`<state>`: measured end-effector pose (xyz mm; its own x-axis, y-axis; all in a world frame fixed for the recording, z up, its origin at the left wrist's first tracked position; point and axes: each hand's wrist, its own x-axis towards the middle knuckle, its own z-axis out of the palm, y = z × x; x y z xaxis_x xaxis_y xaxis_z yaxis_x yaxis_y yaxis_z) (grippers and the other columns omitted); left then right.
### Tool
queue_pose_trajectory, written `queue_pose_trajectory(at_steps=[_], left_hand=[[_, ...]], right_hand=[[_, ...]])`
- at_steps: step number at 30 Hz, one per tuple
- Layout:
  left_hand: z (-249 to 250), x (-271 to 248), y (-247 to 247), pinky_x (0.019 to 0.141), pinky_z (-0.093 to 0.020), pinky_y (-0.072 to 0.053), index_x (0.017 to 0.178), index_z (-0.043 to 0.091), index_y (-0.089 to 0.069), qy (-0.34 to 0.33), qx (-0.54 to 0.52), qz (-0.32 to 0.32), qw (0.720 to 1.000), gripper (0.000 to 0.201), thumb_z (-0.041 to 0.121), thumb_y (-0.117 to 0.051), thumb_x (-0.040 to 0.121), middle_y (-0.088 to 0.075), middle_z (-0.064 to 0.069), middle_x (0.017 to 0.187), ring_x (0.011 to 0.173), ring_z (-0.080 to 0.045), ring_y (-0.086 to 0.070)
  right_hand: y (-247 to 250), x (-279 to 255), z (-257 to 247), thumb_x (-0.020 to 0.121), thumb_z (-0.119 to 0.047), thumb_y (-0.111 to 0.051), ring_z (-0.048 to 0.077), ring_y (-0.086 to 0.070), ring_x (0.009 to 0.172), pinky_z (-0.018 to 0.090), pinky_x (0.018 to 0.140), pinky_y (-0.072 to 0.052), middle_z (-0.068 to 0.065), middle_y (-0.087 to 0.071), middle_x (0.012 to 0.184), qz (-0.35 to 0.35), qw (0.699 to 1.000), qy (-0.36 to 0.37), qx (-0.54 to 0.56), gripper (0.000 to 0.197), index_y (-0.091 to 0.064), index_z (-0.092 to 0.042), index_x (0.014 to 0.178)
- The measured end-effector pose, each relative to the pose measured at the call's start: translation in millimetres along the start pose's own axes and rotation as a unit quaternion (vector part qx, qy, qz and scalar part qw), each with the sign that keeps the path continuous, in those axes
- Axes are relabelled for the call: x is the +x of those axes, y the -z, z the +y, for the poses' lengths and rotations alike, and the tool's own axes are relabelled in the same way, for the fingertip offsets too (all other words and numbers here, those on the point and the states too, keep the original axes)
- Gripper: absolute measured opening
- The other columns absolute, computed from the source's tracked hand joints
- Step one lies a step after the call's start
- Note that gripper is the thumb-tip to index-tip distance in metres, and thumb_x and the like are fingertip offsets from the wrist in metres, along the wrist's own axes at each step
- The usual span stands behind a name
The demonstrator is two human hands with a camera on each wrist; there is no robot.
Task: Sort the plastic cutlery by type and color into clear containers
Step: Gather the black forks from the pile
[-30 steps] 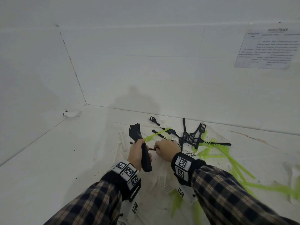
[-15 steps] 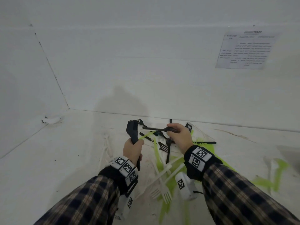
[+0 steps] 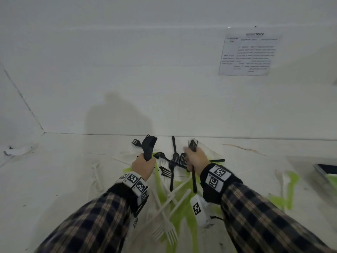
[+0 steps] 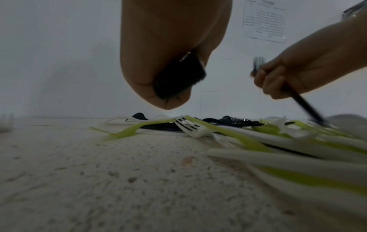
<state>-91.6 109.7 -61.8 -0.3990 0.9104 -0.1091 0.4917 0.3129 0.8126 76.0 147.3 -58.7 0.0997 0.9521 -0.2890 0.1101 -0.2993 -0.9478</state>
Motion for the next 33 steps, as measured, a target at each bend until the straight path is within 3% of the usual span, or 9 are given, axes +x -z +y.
queue_pose_trajectory(at_steps=[3, 5, 9, 14, 17, 21, 26, 29, 33], left_hand=[[0.5, 8.1, -3.7, 0.07, -0.028, -0.034, 0.082, 0.008, -0.048, -0.002, 0.022, 0.033, 0.999, 0.007, 0.011, -0.05, 0.088, -0.051, -0.008, 0.076, 0.079, -0.026, -0.048], [-1.9, 15.2, -3.2, 0.069, -0.028, -0.034, 0.084, 0.007, -0.049, -0.022, 0.05, 0.043, 0.998, 0.005, 0.009, -0.051, 0.088, -0.051, -0.009, 0.078, 0.078, -0.025, -0.048], [-9.8, 28.6, 2.3, 0.065, -0.027, -0.035, 0.085, 0.008, -0.053, -0.077, 0.109, -0.029, 0.991, 0.005, 0.003, -0.053, 0.082, -0.049, -0.005, 0.072, 0.075, -0.025, -0.048], [-11.7, 35.6, 7.9, 0.066, -0.026, -0.035, 0.08, 0.016, -0.048, -0.109, 0.167, -0.09, 0.976, 0.013, 0.004, -0.048, 0.083, -0.053, 0.0, 0.073, 0.08, -0.024, -0.052], [-12.4, 37.0, 9.4, 0.072, -0.025, -0.038, 0.103, 0.013, -0.059, -0.131, 0.193, -0.123, 0.965, 0.021, 0.006, -0.048, 0.086, -0.063, -0.009, 0.095, 0.095, -0.028, -0.058], [-11.0, 34.0, 8.6, 0.081, -0.024, -0.037, 0.115, 0.009, -0.058, -0.143, 0.254, -0.132, 0.947, 0.026, 0.01, -0.044, 0.093, -0.063, -0.011, 0.114, 0.107, -0.027, -0.057], [-16.9, 38.0, 6.5, 0.076, -0.025, -0.038, 0.091, 0.017, -0.052, -0.128, 0.285, -0.142, 0.939, 0.01, 0.018, -0.043, 0.094, -0.065, -0.01, 0.106, 0.096, -0.025, -0.06], [-15.1, 36.2, 8.8, 0.075, -0.024, -0.037, 0.097, 0.012, -0.056, -0.127, 0.284, -0.142, 0.94, 0.012, 0.016, -0.044, 0.093, -0.064, -0.009, 0.103, 0.097, -0.026, -0.059], [-13.1, 29.0, 17.1, 0.069, -0.027, -0.038, 0.088, 0.014, -0.047, -0.102, 0.209, -0.084, 0.969, 0.004, 0.011, -0.05, 0.088, -0.056, -0.007, 0.087, 0.084, -0.027, -0.055]], right_hand=[[-12.5, -0.7, 9.3, 0.075, -0.019, -0.072, 0.017, -0.047, 0.048, 0.027, 0.046, -0.04, 0.008, -0.059, 0.067, -0.072, 0.97, -0.023, -0.23, 0.022, -0.058, -0.004, 0.067], [-23.4, -3.8, 10.6, 0.073, -0.024, -0.074, 0.018, -0.055, 0.068, 0.029, 0.057, -0.049, 0.009, -0.065, 0.08, -0.071, 0.929, 0.016, -0.362, 0.026, -0.063, 0.0, 0.076], [-35.2, -6.3, 7.3, 0.078, -0.03, -0.072, 0.019, -0.052, 0.088, 0.024, 0.066, -0.049, 0.0, -0.04, 0.065, -0.08, 0.874, 0.008, -0.479, 0.042, -0.039, -0.009, 0.062], [-33.7, 1.1, 8.3, 0.084, -0.03, -0.062, 0.021, -0.056, 0.087, 0.023, 0.064, -0.043, 0.008, -0.058, 0.089, -0.072, 0.938, -0.032, -0.339, 0.034, -0.064, 0.0, 0.099], [-28.2, -0.3, 2.9, 0.084, -0.022, -0.06, 0.016, -0.044, 0.057, 0.02, 0.04, -0.033, 0.005, -0.05, 0.071, -0.098, 0.962, -0.055, -0.248, 0.023, -0.051, -0.007, 0.07], [-20.5, -0.7, 1.6, 0.083, -0.01, -0.059, 0.015, -0.033, 0.043, 0.02, 0.042, -0.027, 0.005, -0.039, 0.057, -0.101, 0.977, -0.098, -0.159, 0.026, -0.04, -0.01, 0.065], [-18.5, -4.7, 4.3, 0.088, -0.017, -0.056, 0.019, -0.046, 0.049, 0.03, 0.052, -0.044, 0.008, -0.047, 0.062, -0.105, 0.986, -0.05, -0.116, 0.025, -0.047, -0.01, 0.066], [-20.4, -7.2, 5.6, 0.093, -0.018, -0.052, 0.022, -0.051, 0.051, 0.034, 0.051, -0.053, 0.01, -0.051, 0.07, -0.1, 0.992, -0.055, -0.058, 0.018, -0.044, -0.009, 0.079], [-22.5, -13.4, 3.1, 0.098, -0.015, -0.042, 0.017, -0.043, 0.044, 0.025, 0.041, -0.04, 0.008, -0.048, 0.069, -0.089, 0.995, -0.037, -0.021, 0.014, -0.038, -0.01, 0.085]])
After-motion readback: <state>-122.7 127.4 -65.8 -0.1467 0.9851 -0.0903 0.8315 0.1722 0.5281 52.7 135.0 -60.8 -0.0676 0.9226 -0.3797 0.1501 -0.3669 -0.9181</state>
